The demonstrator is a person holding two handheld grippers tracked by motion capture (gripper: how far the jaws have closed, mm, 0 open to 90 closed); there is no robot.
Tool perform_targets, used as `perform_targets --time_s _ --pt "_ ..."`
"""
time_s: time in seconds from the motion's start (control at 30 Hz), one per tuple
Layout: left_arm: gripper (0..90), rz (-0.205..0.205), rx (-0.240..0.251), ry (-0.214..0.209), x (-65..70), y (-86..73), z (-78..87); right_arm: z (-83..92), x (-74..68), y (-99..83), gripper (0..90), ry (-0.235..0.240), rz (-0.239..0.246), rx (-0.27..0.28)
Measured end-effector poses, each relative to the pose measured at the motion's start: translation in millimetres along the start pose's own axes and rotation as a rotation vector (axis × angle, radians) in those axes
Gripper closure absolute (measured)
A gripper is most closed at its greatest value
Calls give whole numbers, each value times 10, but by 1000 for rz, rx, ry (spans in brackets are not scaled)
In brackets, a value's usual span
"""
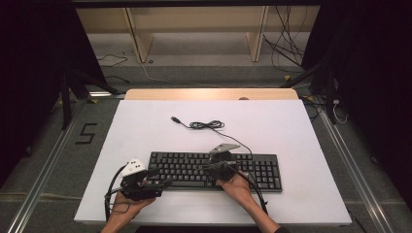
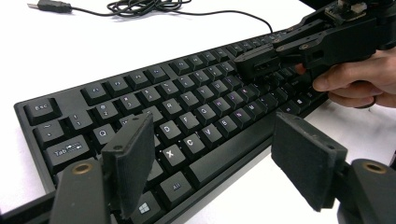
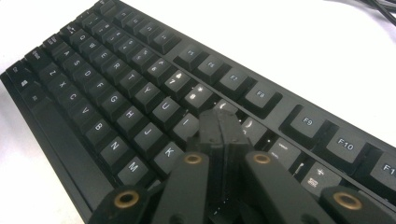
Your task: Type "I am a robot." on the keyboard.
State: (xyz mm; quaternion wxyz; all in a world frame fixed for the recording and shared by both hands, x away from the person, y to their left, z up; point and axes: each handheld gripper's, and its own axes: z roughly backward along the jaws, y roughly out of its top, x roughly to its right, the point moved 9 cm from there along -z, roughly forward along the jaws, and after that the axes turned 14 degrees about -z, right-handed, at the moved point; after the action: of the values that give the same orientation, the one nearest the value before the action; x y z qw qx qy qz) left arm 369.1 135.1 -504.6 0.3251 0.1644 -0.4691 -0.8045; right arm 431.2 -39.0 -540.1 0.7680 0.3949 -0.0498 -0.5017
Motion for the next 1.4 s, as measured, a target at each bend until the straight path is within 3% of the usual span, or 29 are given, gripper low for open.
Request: perform_targets --time_s 0.1,0.43,0.63,0.87,1.4 --pt "295 3 7 2 1 0 15 19 -5 8 899 9 -19 5" --pt "293 3 20 12 -13 -3 28 226 -107 73 555 109 -33 78" --pt "292 6 27 20 -31 -7 34 276 -171 98 449 142 -30 95" --pt "280 6 31 17 -37 -5 48 265 -263 103 395 176 -23 89" --pt "253 7 39 14 -18 -13 83 162 -497 82 377 216 16 58"
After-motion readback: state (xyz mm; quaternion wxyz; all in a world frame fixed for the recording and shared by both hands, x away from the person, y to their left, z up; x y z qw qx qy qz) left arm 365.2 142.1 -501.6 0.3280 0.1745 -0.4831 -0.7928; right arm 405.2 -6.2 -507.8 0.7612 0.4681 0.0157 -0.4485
